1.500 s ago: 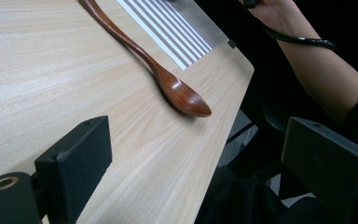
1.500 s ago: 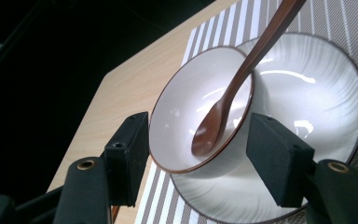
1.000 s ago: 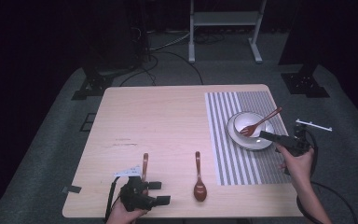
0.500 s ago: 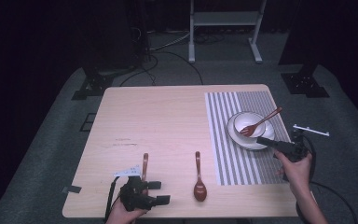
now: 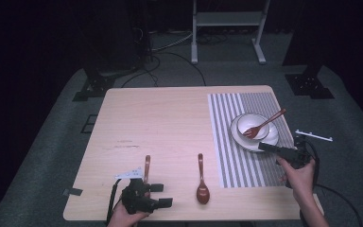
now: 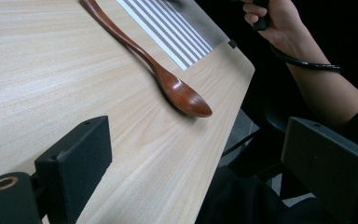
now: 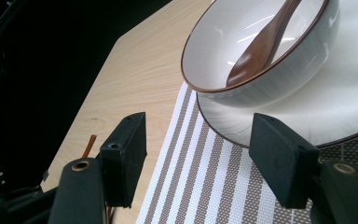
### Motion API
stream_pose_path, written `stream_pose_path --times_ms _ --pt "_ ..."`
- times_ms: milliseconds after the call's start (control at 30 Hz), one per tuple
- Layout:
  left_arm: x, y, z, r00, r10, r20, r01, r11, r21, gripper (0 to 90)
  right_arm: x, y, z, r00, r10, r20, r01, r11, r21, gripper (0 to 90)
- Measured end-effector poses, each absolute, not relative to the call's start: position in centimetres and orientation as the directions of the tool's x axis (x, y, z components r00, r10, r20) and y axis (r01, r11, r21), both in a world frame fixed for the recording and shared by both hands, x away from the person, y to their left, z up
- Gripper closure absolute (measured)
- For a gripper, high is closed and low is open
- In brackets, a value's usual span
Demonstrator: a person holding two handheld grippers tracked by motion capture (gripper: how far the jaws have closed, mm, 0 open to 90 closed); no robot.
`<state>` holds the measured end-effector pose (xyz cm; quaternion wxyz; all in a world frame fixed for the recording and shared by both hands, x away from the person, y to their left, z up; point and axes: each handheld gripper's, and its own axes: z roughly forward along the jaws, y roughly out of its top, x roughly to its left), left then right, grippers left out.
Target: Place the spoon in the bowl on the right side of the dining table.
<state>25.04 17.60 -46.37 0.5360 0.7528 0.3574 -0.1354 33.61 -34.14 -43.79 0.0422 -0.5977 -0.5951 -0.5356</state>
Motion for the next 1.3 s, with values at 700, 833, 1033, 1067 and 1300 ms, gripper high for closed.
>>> stream_pose_path --times_ms 700,833,1033,1067,1300 --pt "25.0 17.6 -46.4 0.708 0.393 -0.586 0.682 -0.170 0.711 7.1 31.7 -32.2 -45.4 -0.313 0.641 0.701 0.773 -0.257 0.579 35.0" --pt "25.0 17.6 -46.3 0.709 0.392 -0.586 0.682 -0.172 0.711 7.1 31.4 -32.0 -45.5 -0.319 0.639 0.700 0.774 -0.250 0.581 34.0" --pt "24.9 17.6 -46.3 0.712 0.390 -0.584 0.680 -0.174 0.712 7.1 30.9 -31.7 -45.6 -0.326 0.635 0.701 0.774 -0.246 0.583 33.7" --pt "24.9 17.6 -46.3 0.712 0.391 -0.584 0.680 -0.174 0.712 7.1 30.9 -31.6 -45.7 -0.330 0.636 0.697 0.771 -0.244 0.588 33.7" --pt "24.9 17.7 -46.3 0.713 0.392 -0.581 0.678 -0.176 0.713 7.1 30.3 -31.3 -45.8 -0.339 0.638 0.691 0.770 -0.234 0.593 33.6"
